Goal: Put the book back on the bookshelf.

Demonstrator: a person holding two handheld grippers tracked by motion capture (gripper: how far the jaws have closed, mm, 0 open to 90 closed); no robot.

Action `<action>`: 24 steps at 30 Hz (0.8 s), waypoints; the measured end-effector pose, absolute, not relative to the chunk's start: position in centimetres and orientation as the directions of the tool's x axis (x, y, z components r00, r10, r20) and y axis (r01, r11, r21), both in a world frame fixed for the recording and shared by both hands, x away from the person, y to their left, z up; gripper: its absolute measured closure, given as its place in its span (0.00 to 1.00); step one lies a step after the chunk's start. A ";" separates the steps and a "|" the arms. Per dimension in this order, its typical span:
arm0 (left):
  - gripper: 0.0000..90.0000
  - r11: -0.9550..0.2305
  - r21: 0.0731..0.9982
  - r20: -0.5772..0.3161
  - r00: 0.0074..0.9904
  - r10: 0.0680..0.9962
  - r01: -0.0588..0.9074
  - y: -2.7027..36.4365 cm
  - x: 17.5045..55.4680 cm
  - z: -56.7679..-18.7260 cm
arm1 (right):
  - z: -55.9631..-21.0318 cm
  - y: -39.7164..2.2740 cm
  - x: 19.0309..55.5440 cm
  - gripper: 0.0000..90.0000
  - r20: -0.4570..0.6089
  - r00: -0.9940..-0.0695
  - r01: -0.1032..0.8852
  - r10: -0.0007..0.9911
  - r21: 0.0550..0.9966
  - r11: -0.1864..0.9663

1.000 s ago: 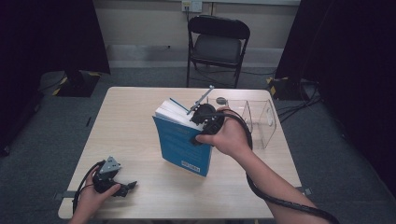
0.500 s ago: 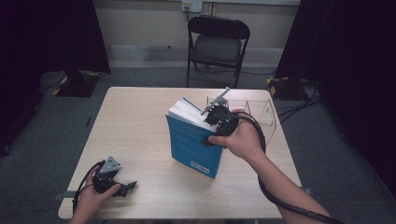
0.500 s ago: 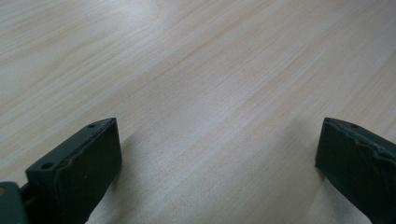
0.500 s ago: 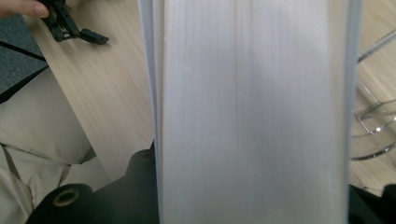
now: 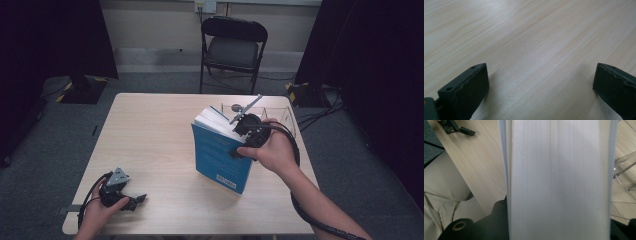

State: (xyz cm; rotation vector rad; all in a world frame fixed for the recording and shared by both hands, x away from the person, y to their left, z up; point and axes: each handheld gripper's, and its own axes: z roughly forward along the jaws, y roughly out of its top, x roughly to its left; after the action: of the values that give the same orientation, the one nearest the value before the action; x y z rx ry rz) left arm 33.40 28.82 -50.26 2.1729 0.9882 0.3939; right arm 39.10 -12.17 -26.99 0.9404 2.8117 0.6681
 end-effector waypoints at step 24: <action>0.00 -0.453 0.716 -0.010 0.657 0.754 0.531 28.8 33.4 -50.3 | -29.5 -14.3 37.5 0.68 0.022 -0.801 0.540 0.599 0.460 0.705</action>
State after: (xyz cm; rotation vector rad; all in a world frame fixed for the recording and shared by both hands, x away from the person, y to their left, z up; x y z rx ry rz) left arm 33.38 28.77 -50.34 2.1644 0.9903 0.4052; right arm 37.53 -14.34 -29.47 0.9334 2.7807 0.6883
